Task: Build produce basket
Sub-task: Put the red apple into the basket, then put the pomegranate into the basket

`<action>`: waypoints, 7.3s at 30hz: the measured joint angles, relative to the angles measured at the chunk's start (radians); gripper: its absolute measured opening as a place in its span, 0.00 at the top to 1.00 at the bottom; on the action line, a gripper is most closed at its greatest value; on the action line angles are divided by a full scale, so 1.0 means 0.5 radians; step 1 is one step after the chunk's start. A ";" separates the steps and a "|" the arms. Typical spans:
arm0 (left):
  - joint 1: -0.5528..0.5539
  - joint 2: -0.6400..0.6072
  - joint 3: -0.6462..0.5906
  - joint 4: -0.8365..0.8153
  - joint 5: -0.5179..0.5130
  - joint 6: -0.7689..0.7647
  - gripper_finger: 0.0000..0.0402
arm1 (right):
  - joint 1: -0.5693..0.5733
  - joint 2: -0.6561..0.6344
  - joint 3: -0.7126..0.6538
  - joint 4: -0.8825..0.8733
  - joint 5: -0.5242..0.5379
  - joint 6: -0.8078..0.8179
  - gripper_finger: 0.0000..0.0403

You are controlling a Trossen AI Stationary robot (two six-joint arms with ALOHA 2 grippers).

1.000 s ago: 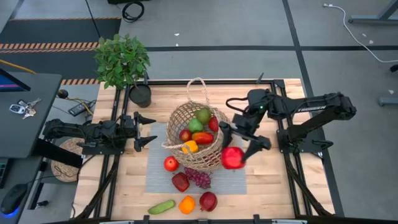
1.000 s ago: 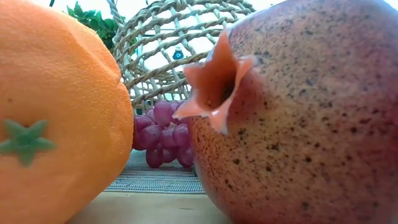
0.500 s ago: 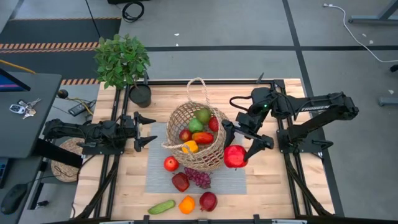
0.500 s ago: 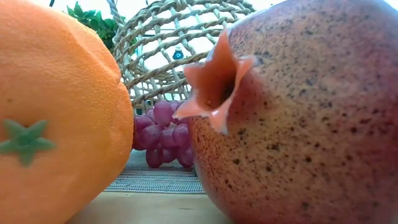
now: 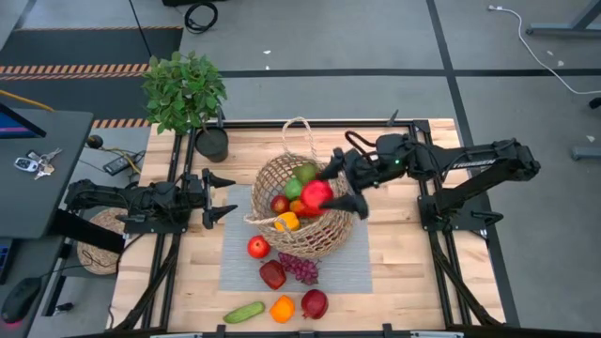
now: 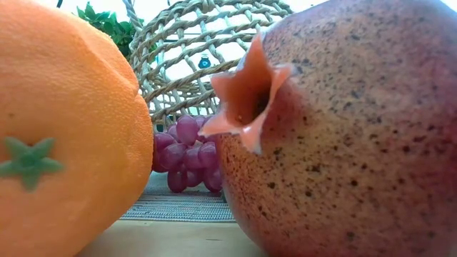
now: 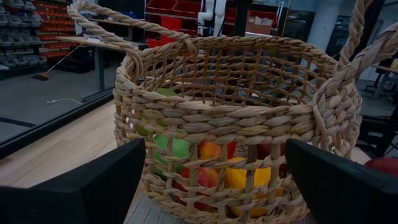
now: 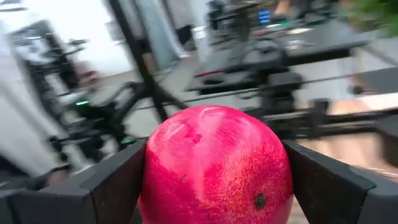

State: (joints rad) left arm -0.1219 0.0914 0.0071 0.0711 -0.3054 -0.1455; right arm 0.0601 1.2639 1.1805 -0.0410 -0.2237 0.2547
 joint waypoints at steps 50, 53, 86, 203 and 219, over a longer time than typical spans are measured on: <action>0.000 0.011 0.000 0.011 0.000 0.000 0.02 | -0.001 0.884 0.657 -0.861 0.723 -0.285 0.10; 0.000 0.016 0.001 0.009 0.000 0.000 0.02 | -0.027 0.971 0.744 -0.892 0.722 -0.328 0.10; 0.000 0.018 0.000 0.010 0.001 0.001 0.02 | -0.137 1.662 1.463 -1.612 0.459 -0.501 0.09; 0.000 0.026 0.000 0.007 0.000 0.000 0.02 | 1.171 1.193 1.091 -1.036 1.650 -0.183 0.11; 0.000 0.027 0.001 0.007 0.001 0.001 0.02 | 1.034 0.656 1.094 -0.868 2.049 -0.414 0.10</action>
State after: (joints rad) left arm -0.1219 0.1047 0.0074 0.0746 -0.3050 -0.1452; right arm 0.5773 1.5921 1.7275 -0.4751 0.8008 0.0480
